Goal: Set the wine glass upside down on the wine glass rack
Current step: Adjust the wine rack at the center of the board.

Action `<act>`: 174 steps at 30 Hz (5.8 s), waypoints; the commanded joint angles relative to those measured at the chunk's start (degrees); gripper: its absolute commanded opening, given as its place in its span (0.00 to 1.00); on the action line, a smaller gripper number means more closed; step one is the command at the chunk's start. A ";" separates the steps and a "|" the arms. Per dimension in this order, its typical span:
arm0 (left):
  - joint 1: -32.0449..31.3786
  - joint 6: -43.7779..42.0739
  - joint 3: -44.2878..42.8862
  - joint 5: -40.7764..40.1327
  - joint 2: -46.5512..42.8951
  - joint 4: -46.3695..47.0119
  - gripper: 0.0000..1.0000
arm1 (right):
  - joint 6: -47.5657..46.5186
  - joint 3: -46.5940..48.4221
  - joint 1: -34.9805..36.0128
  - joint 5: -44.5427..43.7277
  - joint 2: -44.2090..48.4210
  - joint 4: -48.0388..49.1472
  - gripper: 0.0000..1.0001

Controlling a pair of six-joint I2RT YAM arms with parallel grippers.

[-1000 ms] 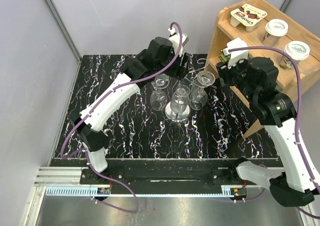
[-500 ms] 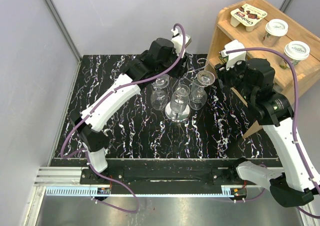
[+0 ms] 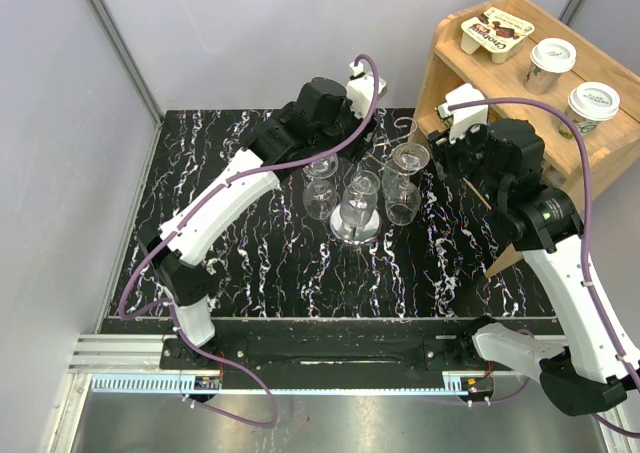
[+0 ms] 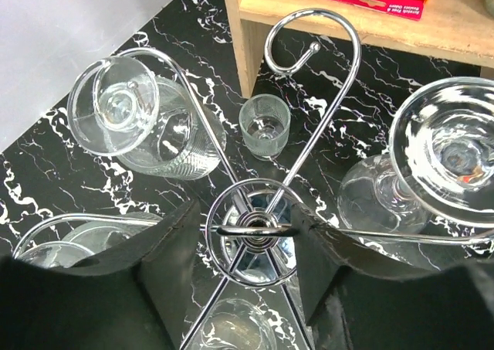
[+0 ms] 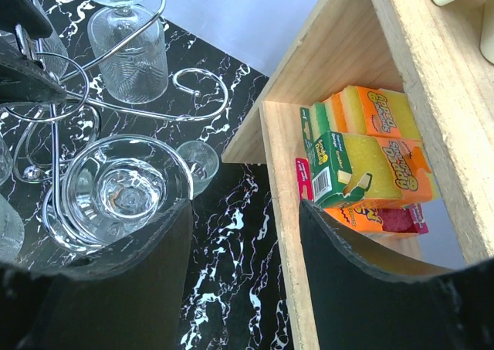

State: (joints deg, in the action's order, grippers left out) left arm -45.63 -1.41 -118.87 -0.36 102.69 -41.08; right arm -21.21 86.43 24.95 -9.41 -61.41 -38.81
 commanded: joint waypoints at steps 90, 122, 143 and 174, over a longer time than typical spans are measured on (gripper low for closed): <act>24.01 -7.55 10.77 23.04 -21.49 4.43 0.97 | 3.98 20.26 7.13 14.67 -19.89 -3.37 0.53; 24.09 -10.72 13.40 19.26 -23.33 3.20 0.97 | 14.17 18.95 7.57 18.73 -27.37 2.76 0.00; 24.09 -8.17 12.52 16.62 -21.31 2.94 0.98 | 30.97 13.59 14.60 -4.21 -26.57 10.06 0.00; 24.01 -9.05 13.93 15.56 -23.15 2.50 0.98 | 30.80 13.23 20.49 -8.52 -28.25 12.26 0.51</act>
State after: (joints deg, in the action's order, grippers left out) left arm -21.78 -10.24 -105.27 16.16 81.80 -40.60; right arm 10.31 99.07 43.97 -18.87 -90.39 -29.78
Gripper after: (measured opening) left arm 0.983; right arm 0.494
